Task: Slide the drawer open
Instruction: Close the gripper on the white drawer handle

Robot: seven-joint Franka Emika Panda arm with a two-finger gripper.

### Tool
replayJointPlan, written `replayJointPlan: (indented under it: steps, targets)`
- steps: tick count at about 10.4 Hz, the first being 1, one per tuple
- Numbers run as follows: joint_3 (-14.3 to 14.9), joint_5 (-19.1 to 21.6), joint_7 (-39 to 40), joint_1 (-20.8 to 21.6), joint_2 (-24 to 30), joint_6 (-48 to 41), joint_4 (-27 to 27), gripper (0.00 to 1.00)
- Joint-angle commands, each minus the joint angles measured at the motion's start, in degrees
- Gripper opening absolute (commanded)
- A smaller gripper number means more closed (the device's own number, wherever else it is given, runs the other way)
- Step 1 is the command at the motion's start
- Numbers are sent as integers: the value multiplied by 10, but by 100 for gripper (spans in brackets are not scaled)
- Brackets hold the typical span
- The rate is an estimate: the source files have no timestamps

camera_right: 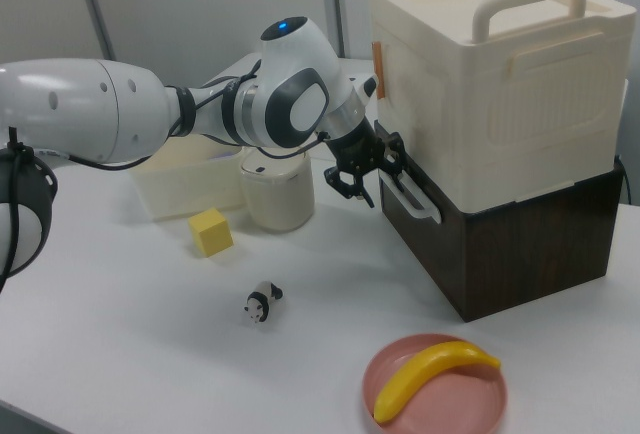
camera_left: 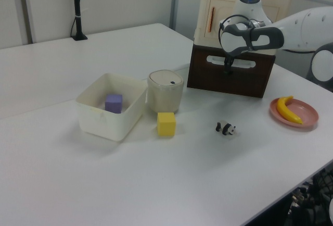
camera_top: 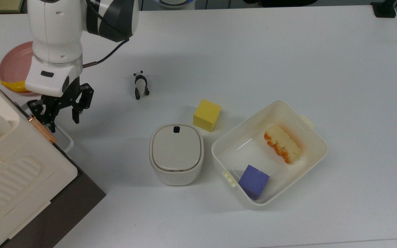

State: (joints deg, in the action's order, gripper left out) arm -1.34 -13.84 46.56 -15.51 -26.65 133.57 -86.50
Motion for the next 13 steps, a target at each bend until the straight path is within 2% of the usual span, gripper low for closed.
replayJointPlan:
  steps: [1, 3, 4, 6, 10, 13]
  targets:
    - [-1, -5, 1, 0, 4, 13, -3, 55]
    - [-1, -2, -2, 0, 5, 13, -2, 55]
    - [0, -4, -1, 0, 5, 13, -2, 46]
    - [0, -9, 0, 3, 5, 13, -2, 21]
    - [-2, -15, 0, 5, 12, 13, -8, 13]
    - [-3, -20, -1, 6, 40, 13, -44, 13]
